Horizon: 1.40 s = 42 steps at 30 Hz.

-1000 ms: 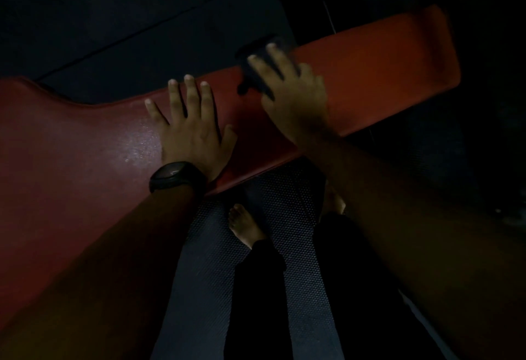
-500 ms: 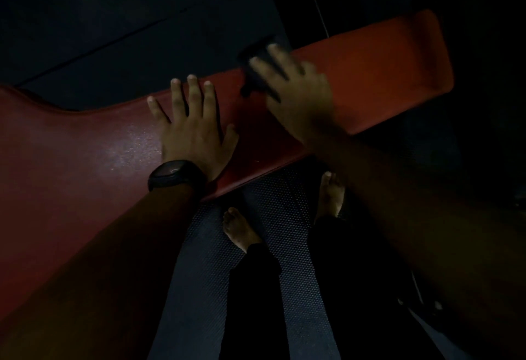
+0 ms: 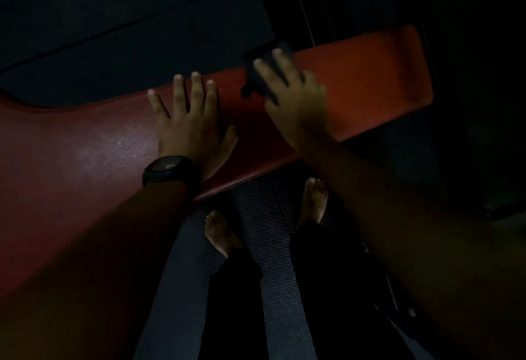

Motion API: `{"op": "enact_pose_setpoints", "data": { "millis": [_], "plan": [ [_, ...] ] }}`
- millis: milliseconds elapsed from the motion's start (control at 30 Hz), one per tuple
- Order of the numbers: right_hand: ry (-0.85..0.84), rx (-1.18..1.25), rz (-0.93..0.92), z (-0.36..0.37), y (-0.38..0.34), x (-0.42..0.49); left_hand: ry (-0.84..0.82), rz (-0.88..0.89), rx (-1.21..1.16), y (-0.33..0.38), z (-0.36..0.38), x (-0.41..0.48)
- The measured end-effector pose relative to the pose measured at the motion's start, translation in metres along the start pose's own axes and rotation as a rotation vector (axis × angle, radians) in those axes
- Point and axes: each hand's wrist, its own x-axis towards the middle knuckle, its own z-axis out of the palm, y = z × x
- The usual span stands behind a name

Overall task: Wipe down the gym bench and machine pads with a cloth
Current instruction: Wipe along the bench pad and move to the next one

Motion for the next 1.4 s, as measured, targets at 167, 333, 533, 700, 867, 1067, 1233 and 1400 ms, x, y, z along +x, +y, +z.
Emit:
{"op": "enact_pose_setpoints", "data": {
  "millis": [167,333,533,700,867,1067,1233,1400],
  "plan": [
    [0.052,0.369,0.755,0.004,-0.044,-0.045,0.008,-0.014,0.003,0.004,0.000,0.002],
    [0.040,0.241,0.028,0.004,-0.056,-0.050,0.018,-0.019,0.003,0.005,0.002,0.002],
    [-0.040,0.118,0.231,0.001,0.008,0.007,0.012,0.017,-0.025,0.009,-0.001,0.007],
    [0.050,0.315,0.744,0.005,-0.032,-0.045,0.007,0.039,-0.013,0.018,-0.002,0.015],
    [0.010,0.216,0.039,0.000,-0.005,-0.026,0.010,0.041,0.020,0.037,0.002,0.021],
    [-0.022,0.167,0.454,0.004,0.048,-0.001,0.027,0.054,0.042,0.043,0.004,0.028],
    [-0.004,0.285,0.597,0.005,-0.016,-0.055,0.038,0.049,0.040,0.044,0.007,0.029],
    [0.008,0.172,-0.055,0.004,0.016,-0.016,0.064,0.095,0.052,0.048,0.012,0.028]
  ]
}}
